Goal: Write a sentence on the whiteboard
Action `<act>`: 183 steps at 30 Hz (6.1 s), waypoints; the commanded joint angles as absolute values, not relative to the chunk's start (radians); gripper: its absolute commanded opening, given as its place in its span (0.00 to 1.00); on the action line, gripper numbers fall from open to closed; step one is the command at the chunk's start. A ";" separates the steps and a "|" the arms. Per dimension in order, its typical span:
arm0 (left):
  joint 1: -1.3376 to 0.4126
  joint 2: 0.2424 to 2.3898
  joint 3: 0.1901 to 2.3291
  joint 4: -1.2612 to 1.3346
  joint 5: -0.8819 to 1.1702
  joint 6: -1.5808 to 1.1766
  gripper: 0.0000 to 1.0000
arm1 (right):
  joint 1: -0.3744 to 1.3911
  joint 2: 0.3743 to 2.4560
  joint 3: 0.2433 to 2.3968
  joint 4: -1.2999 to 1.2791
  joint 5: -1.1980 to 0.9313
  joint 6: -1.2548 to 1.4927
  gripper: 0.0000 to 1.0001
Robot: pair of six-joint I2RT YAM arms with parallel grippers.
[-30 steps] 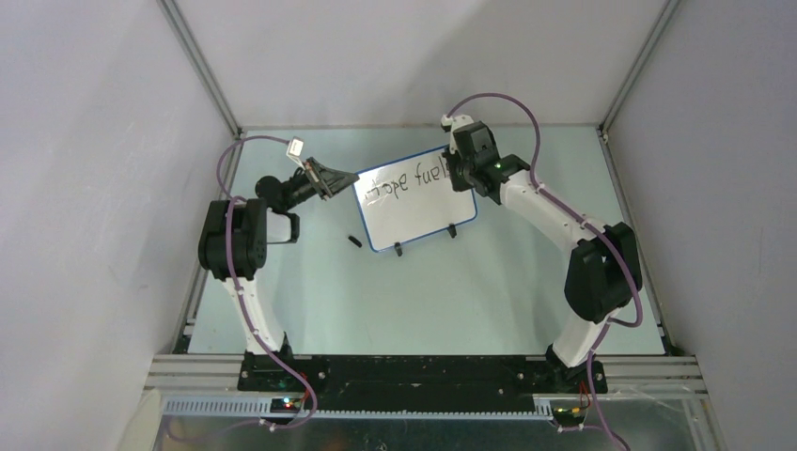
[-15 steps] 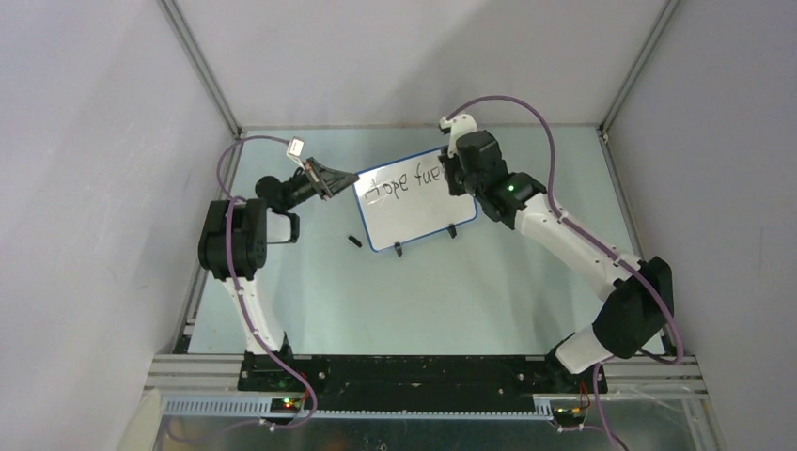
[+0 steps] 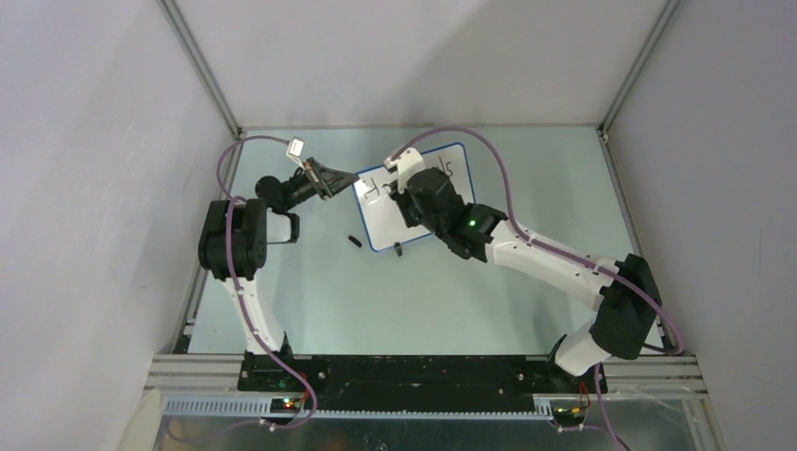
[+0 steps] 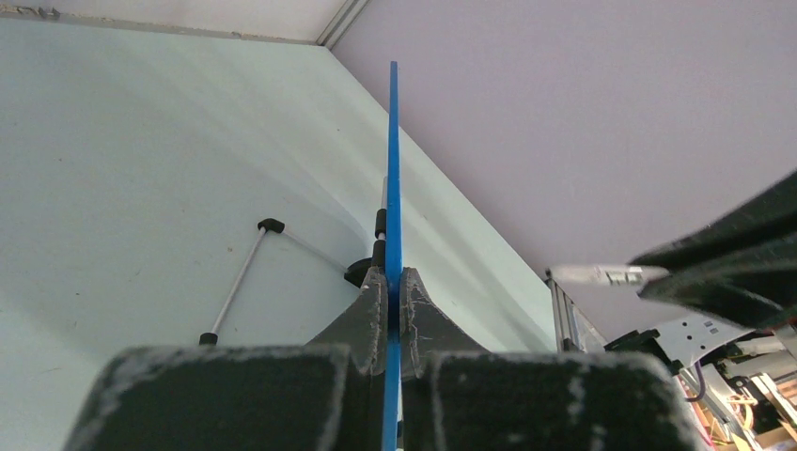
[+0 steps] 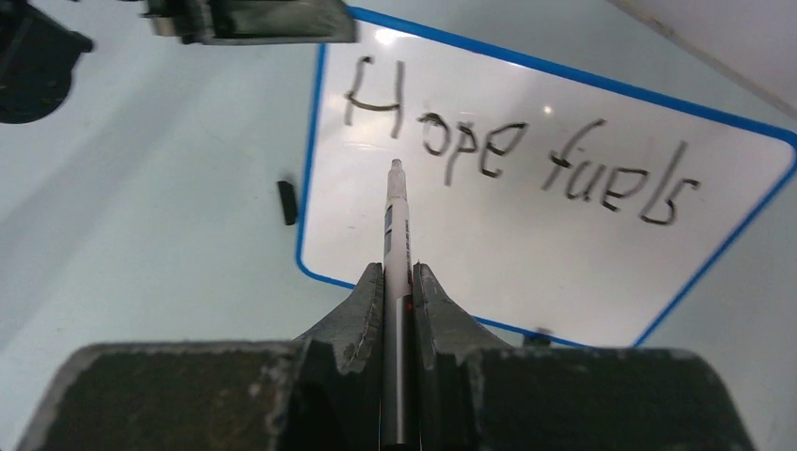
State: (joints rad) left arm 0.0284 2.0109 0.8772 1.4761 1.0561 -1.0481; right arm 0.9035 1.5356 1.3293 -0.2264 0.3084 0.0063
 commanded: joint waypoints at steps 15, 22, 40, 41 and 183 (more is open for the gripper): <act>0.023 2.012 0.895 1.528 1.082 -1.048 0.00 | 0.987 1.668 1.333 -0.034 0.253 -0.011 0.00; 0.023 2.012 0.896 1.527 1.082 -1.048 0.00 | 0.988 1.717 1.369 -0.081 0.251 -0.006 0.00; 0.023 2.011 0.895 1.527 1.081 -1.046 0.00 | 0.982 1.758 1.370 -0.141 0.261 0.017 0.00; 0.023 2.011 0.894 1.527 1.081 -1.046 0.00 | 0.982 1.758 1.370 -0.141 0.261 0.017 0.00; -0.003 2.006 0.890 1.527 1.083 -1.045 0.00 | 0.958 1.805 1.431 -0.269 0.293 0.001 0.00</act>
State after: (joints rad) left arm 0.0242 2.0109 0.8772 1.4761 1.0542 -1.0466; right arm 0.9577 1.8328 1.4353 -0.2825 0.2829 0.0139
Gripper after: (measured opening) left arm 0.020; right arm 0.150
